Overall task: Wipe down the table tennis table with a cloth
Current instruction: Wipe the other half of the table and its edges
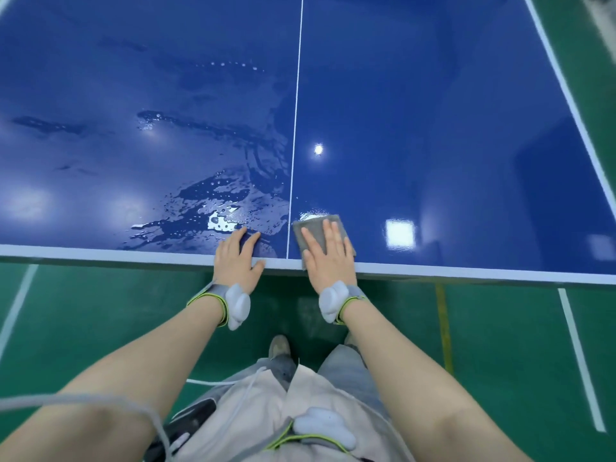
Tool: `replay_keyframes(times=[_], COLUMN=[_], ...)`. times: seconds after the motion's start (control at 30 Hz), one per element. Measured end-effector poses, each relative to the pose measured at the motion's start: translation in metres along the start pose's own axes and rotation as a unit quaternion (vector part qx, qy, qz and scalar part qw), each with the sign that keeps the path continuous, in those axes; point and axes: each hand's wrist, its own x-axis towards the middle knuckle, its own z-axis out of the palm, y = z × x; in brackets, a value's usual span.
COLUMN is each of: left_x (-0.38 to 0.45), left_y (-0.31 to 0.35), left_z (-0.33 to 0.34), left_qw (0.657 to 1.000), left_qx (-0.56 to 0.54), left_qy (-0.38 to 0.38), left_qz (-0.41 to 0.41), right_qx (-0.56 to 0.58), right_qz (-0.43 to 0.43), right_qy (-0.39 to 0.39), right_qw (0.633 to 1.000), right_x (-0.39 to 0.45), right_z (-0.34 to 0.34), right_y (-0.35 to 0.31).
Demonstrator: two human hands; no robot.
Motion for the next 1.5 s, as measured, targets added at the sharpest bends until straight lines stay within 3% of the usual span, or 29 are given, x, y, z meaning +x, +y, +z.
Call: replay_keyframes(times=[0.07,0.17,0.33,0.4,0.5,0.73,0.93,1.0,1.07,1.17,1.23,1.5], left_x=[0.004,0.009,0.012,0.01,0.011,0.012,0.011,0.01,0.011,0.015,0.02,0.057], left_y=[-0.011,-0.018,-0.024,-0.025,-0.027,-0.031,-0.037,-0.042,-0.047,-0.052,-0.053,-0.052], left_z=[-0.005,-0.013,-0.021,-0.022,-0.023,-0.024,-0.023,-0.024,-0.025,-0.03,-0.032,-0.036], left_qw=[1.0,0.998,0.996,0.996,0.996,0.993,0.997,0.998,0.998,0.999,0.999,0.994], left_qx=[-0.005,-0.012,-0.003,0.001,0.013,0.049,0.034,0.033,0.031,0.006,-0.016,-0.073], left_qy=[-0.004,-0.026,-0.04,-0.041,-0.059,-0.097,-0.059,-0.046,-0.044,-0.036,-0.025,0.07], left_qz=[-0.025,-0.063,-0.083,-0.079,-0.065,-0.053,-0.042,-0.029,-0.012,-0.013,-0.018,-0.041], right_qx=[0.013,0.031,-0.001,0.006,-0.028,0.025,0.005,-0.003,0.005,0.02,0.01,-0.025], right_qz=[0.077,0.119,-0.003,-0.007,-0.09,0.075,-0.08,-0.135,-0.113,-0.002,0.027,-0.147], right_qy=[0.0,-0.006,-0.018,-0.025,-0.038,-0.021,-0.026,0.02,0.073,0.022,0.006,0.018], right_qw=[0.997,0.992,1.0,1.0,0.995,0.997,0.996,0.991,0.991,1.0,1.0,0.989], right_x=[0.004,0.007,0.0,-0.002,0.005,0.029,0.028,0.035,0.046,0.067,0.076,0.072], right_z=[-0.001,0.0,0.008,0.004,0.003,-0.001,0.006,0.006,0.004,-0.006,-0.011,-0.008], right_y=[-0.004,-0.026,-0.078,-0.079,-0.055,-0.066,-0.092,-0.079,-0.061,-0.051,-0.057,-0.082])
